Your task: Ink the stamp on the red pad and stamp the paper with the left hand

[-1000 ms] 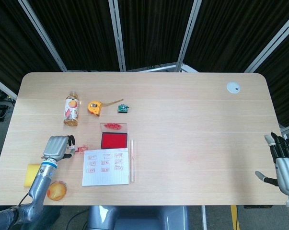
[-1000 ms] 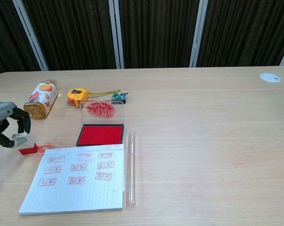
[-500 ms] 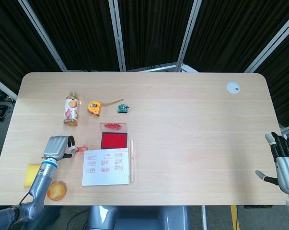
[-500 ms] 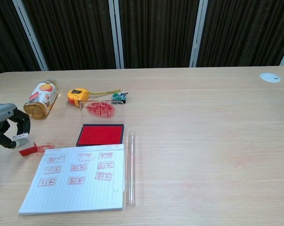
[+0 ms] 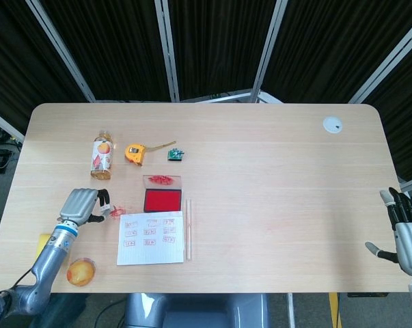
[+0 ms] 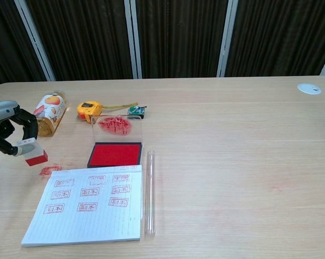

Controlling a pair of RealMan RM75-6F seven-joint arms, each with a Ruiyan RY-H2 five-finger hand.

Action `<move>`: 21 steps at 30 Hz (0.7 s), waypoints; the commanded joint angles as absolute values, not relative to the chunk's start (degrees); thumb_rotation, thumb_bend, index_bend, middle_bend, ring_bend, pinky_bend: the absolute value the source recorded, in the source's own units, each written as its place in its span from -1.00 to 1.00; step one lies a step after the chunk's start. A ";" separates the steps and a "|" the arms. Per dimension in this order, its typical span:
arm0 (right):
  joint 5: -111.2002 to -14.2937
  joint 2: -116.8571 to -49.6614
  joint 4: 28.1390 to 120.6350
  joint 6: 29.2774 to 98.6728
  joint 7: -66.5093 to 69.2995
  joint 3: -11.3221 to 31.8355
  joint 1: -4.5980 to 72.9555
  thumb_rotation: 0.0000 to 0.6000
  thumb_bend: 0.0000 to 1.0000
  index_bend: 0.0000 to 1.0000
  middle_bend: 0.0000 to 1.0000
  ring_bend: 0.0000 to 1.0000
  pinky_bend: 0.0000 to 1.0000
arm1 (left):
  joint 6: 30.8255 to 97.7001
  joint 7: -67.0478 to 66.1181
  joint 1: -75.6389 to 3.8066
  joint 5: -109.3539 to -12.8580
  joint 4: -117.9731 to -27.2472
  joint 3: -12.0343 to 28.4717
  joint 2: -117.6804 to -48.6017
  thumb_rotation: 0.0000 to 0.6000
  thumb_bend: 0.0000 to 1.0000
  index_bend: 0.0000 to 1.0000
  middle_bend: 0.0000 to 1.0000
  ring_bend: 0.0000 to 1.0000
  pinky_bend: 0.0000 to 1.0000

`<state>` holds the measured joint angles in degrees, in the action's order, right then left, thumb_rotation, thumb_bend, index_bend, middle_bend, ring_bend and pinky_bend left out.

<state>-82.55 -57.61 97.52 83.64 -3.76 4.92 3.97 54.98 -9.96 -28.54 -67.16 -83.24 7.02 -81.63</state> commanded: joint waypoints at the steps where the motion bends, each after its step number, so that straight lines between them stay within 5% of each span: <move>1: -82.27 -57.68 97.54 83.52 -3.86 5.06 4.07 1.00 -1.00 -1.00 -1.00 -1.00 -1.00 | 54.75 -5.65 -30.36 -72.42 -84.68 7.80 -79.69 1.00 -0.18 0.14 0.12 0.67 0.66; 9: -79.48 -57.65 97.07 82.44 -3.68 6.30 4.65 1.00 -1.00 -1.00 -1.00 -1.00 -1.00 | 47.16 -6.21 -38.15 -68.72 -82.10 11.85 -83.54 1.00 -0.17 0.15 0.13 0.67 0.66; 21: -76.93 -57.63 95.72 81.37 -3.02 7.15 4.95 1.00 -1.00 -1.00 -1.00 -1.00 -1.00 | 43.42 -12.92 -43.96 -61.38 -76.75 12.41 -90.09 1.00 -0.17 0.16 0.13 0.67 0.66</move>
<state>-76.94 -57.64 95.73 81.37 -3.03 7.14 4.95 43.51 -12.57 -43.62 -61.83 -77.19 12.43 -89.64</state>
